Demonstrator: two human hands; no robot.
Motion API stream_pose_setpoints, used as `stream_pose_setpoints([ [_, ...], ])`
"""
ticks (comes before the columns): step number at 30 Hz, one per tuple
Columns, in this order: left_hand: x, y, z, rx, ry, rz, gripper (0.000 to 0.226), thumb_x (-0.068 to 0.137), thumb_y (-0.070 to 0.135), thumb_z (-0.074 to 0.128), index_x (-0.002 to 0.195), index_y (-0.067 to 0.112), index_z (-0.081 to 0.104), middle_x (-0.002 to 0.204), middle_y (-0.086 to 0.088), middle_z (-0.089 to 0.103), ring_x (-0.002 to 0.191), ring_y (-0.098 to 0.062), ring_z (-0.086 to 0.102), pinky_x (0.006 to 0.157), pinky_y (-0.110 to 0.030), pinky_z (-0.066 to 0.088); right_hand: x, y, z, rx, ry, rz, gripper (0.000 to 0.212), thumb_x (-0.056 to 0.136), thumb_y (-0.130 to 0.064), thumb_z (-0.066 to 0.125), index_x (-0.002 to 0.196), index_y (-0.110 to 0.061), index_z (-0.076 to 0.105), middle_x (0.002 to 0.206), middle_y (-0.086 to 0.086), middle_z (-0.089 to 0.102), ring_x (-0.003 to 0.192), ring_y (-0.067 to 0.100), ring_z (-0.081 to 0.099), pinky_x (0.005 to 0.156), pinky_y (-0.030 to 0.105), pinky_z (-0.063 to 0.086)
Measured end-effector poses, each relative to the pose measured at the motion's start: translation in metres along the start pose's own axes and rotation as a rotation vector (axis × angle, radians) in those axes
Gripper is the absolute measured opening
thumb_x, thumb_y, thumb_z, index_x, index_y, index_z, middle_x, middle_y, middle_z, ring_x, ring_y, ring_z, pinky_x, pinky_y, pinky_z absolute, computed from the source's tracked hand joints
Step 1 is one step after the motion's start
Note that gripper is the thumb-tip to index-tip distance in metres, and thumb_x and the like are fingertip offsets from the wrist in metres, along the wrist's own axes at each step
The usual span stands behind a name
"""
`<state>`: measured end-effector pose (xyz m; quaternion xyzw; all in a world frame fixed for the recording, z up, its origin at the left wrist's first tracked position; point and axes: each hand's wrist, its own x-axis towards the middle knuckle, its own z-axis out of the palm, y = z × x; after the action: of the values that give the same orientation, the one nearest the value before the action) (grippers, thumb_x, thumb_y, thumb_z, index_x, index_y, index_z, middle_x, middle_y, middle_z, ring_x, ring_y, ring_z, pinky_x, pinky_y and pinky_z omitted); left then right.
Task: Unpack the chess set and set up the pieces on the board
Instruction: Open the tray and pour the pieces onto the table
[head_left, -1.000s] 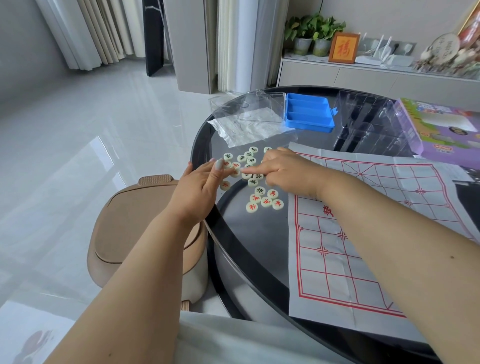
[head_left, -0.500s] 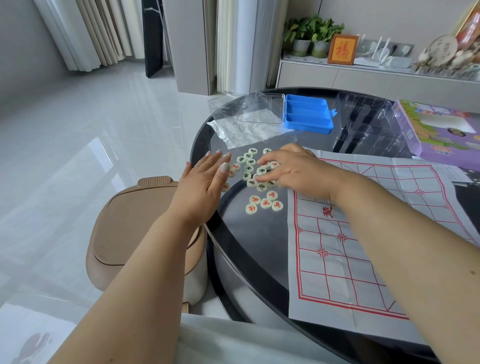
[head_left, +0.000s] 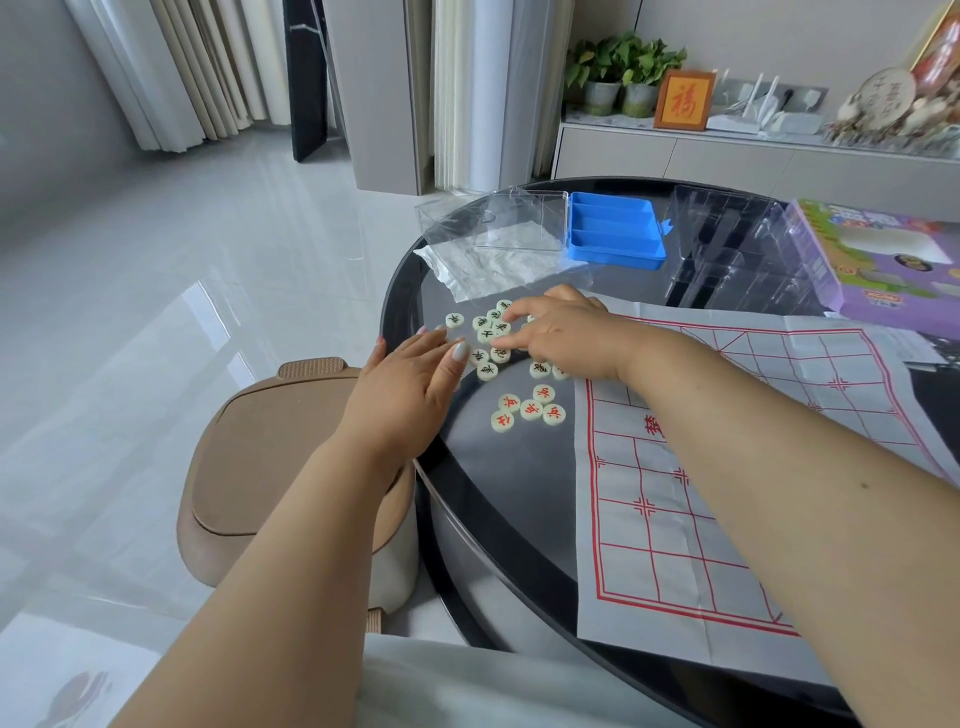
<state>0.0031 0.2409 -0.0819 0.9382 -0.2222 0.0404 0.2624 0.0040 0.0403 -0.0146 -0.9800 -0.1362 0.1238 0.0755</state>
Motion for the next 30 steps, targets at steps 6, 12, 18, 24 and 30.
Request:
stream_pose_setpoints([
  [6,-0.006,0.002,-0.002,-0.043,0.026,-0.012,0.067,0.092,0.054,0.006,0.133,0.028,0.053,0.151,0.003,0.036,0.144,-0.007,0.015,0.116,-0.034,-0.001,-0.009,-0.009,0.008,0.089,-0.037,-0.039,0.056,0.088,-0.014,0.04,0.124,-0.055,0.05,0.148,-0.021,0.025,0.135,0.013,0.013,0.114,0.037,0.007],
  [12,-0.008,0.003,0.0,-0.06,0.038,0.004,0.077,0.089,0.062,0.002,0.129,0.027,0.057,0.149,0.001,0.039,0.143,-0.006,0.016,0.116,-0.033,-0.002,0.001,-0.014,-0.004,0.082,0.013,0.031,0.06,0.089,-0.012,0.034,0.128,-0.055,0.046,0.147,-0.018,0.029,0.133,0.019,0.018,0.112,0.038,0.015],
  [18,-0.01,0.004,0.003,-0.062,0.03,0.044,0.083,0.085,0.066,-0.002,0.127,0.028,0.06,0.145,0.002,0.044,0.142,-0.003,0.018,0.116,-0.033,-0.004,-0.027,0.013,-0.029,-0.036,-0.055,0.102,0.039,0.098,-0.013,0.036,0.132,-0.018,0.055,0.11,0.007,0.055,0.112,0.026,0.05,0.087,0.029,0.036],
  [24,-0.012,0.008,0.003,-0.064,0.033,0.022,0.084,0.086,0.066,-0.002,0.124,0.027,0.062,0.14,0.002,0.051,0.142,-0.002,0.019,0.116,-0.032,-0.005,-0.04,0.006,-0.022,-0.095,-0.256,0.128,0.061,0.093,0.002,0.031,0.146,-0.029,0.033,0.15,0.006,0.035,0.136,0.02,0.03,0.1,0.024,0.027],
  [30,-0.015,0.021,0.003,-0.051,0.003,0.079,0.077,0.09,0.063,0.001,0.129,0.028,0.057,0.137,0.001,0.053,0.141,-0.004,0.024,0.116,-0.03,-0.006,-0.04,-0.005,-0.017,0.093,-0.211,0.12,0.062,0.091,0.0,0.038,0.139,-0.038,0.043,0.146,0.002,0.039,0.137,0.019,0.028,0.105,0.028,0.025],
])
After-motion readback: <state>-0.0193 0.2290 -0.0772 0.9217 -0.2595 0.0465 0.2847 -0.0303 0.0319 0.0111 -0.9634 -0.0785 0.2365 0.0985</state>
